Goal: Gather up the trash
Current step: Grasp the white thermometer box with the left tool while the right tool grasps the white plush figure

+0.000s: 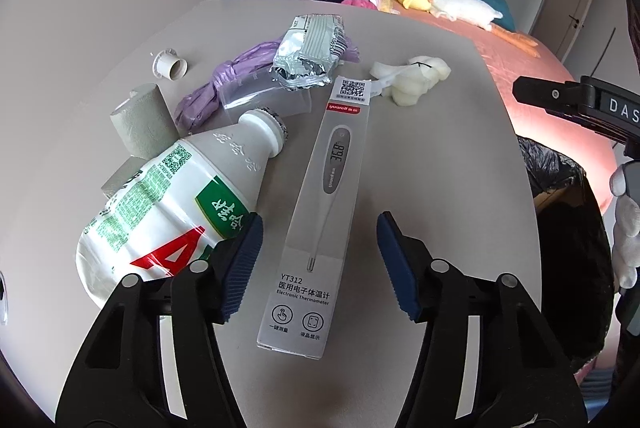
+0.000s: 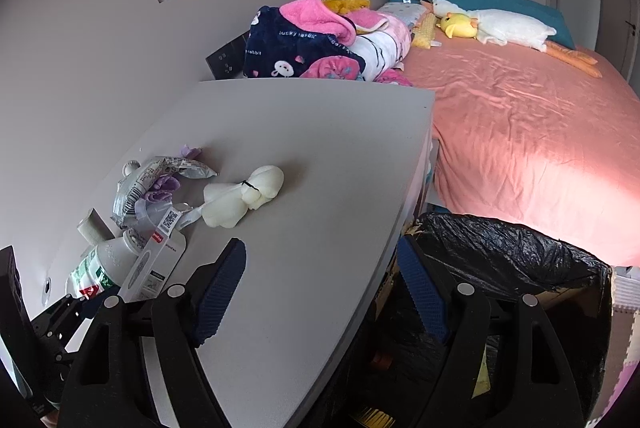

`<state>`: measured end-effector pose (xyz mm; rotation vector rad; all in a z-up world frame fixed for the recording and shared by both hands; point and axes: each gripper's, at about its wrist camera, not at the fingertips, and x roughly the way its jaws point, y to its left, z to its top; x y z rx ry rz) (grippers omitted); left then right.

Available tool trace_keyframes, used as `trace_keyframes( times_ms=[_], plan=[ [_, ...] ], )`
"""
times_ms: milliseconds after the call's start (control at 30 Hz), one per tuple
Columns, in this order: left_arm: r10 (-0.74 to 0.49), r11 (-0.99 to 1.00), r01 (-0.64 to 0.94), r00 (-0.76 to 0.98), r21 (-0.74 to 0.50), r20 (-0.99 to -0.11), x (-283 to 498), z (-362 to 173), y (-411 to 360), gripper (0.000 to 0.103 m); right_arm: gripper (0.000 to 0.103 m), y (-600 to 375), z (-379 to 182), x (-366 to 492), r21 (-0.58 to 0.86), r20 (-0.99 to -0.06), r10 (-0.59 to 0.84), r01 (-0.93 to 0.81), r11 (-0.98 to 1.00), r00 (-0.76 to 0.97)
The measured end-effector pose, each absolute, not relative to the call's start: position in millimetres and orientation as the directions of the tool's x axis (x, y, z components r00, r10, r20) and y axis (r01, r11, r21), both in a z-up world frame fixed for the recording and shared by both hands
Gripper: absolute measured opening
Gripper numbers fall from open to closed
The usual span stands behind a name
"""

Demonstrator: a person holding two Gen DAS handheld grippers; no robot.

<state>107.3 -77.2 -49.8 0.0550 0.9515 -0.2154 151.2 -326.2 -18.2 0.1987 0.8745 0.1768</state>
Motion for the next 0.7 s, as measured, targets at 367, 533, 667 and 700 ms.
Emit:
trace_keyframes(
  times_ms=[367,533,667,700],
  plan=[
    [-0.194,0.975,0.2,0.572,-0.094,-0.797,104,-52,-76,0.028,0.079,-297,-28,185,0.284,-0.752,0.274,-0.08,0.955,0.599],
    [-0.218,0.969,0.22,0.568,-0.109,-0.793,102,-52,-76,0.028,0.074,-294,-38,203,0.32,-0.767,0.281,-0.036,0.947,0.577],
    [-0.228,0.966,0.231,0.564,-0.114,-0.794,99,-52,-77,0.028,0.067,-292,-48,218,0.351,-0.781,0.291,0.004,0.936,0.553],
    [-0.231,0.966,0.231,0.563,-0.117,-0.794,99,-52,-76,0.028,0.067,-292,-49,220,0.364,-0.779,0.297,0.011,0.931,0.553]
  ],
)
